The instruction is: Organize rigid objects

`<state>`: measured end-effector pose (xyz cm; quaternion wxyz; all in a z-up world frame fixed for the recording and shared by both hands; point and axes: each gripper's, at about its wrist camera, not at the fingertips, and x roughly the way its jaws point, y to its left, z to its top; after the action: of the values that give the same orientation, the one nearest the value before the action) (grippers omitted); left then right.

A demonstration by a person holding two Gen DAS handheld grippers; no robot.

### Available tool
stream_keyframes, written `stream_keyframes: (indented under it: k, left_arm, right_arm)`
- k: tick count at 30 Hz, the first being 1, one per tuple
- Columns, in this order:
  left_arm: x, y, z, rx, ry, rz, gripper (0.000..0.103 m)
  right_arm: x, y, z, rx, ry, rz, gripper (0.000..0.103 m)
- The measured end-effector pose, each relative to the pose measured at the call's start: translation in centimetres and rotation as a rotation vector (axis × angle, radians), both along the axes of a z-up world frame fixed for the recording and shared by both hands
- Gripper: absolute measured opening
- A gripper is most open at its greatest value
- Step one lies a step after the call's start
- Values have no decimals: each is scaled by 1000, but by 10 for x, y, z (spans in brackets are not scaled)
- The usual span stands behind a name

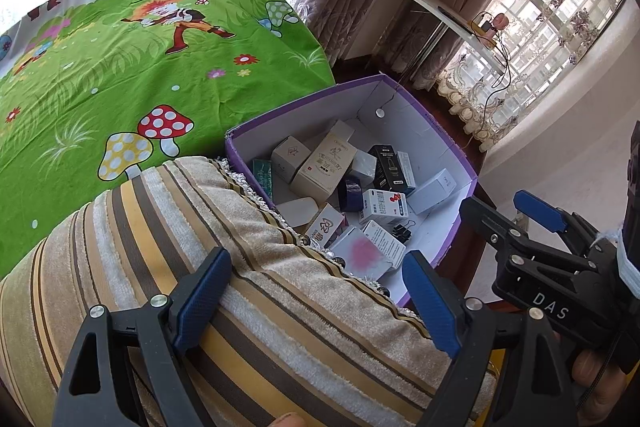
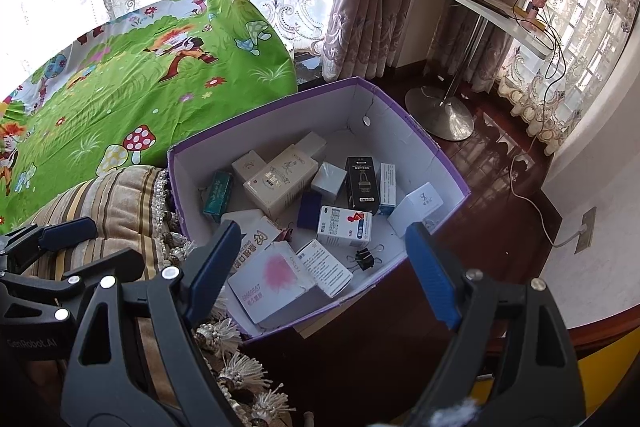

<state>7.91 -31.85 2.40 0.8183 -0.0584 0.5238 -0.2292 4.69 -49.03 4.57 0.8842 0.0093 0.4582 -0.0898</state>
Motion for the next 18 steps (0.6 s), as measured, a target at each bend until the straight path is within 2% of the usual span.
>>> stream_keyframes:
  k: [18]
  left_arm:
    - [0, -1, 0, 0, 0, 0, 88]
  right_arm:
    - [-1, 0, -1, 3, 2, -2, 86]
